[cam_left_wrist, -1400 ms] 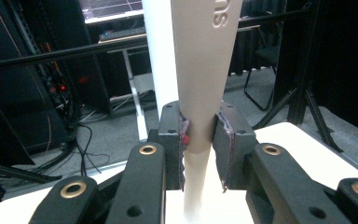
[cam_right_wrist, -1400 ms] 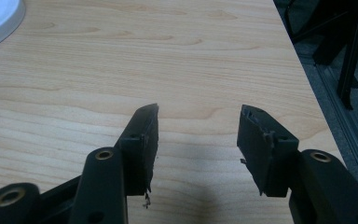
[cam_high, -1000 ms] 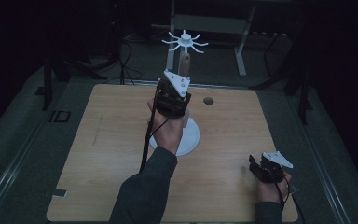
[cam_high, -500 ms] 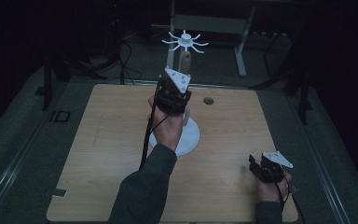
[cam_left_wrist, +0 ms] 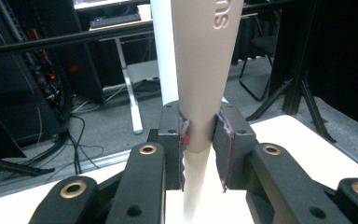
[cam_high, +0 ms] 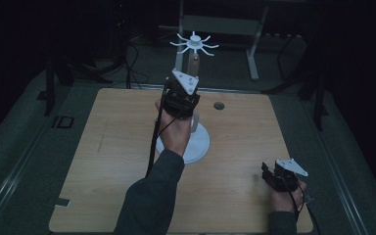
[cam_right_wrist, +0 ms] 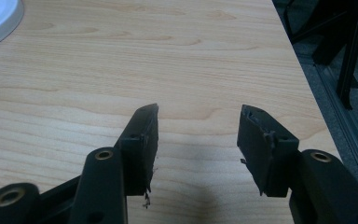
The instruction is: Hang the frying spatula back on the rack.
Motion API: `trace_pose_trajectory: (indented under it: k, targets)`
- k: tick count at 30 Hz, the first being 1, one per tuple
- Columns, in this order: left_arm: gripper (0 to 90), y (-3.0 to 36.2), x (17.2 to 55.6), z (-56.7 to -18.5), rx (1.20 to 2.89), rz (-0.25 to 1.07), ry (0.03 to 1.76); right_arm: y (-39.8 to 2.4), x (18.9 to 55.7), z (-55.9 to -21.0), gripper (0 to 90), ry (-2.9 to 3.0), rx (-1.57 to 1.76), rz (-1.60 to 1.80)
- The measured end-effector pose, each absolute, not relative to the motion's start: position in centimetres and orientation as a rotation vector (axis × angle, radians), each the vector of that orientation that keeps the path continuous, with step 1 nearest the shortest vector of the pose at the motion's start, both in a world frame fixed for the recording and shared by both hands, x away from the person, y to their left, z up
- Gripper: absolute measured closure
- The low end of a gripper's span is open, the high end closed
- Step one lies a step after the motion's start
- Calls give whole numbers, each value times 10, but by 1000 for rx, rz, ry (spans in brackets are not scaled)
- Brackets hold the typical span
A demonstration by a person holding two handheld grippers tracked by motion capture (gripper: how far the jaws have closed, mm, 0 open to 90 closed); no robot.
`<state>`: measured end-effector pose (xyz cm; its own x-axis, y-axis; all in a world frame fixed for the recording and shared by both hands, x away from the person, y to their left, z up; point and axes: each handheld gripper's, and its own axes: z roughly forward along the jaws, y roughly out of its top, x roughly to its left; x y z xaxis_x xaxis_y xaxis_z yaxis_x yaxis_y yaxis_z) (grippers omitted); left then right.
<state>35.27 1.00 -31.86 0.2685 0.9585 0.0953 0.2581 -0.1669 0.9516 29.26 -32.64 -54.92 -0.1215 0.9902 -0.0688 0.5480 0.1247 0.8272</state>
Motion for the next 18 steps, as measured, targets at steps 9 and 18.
trace_pose_trajectory:
  k: [9,18]
  targets:
    - [742,10,355,-320,1631,960,1139,-326,293,-549,475,1754,1493,863]
    - [739,12,356,-320,1644,969,1132,-326,293,-549,472,1752,1489,860]
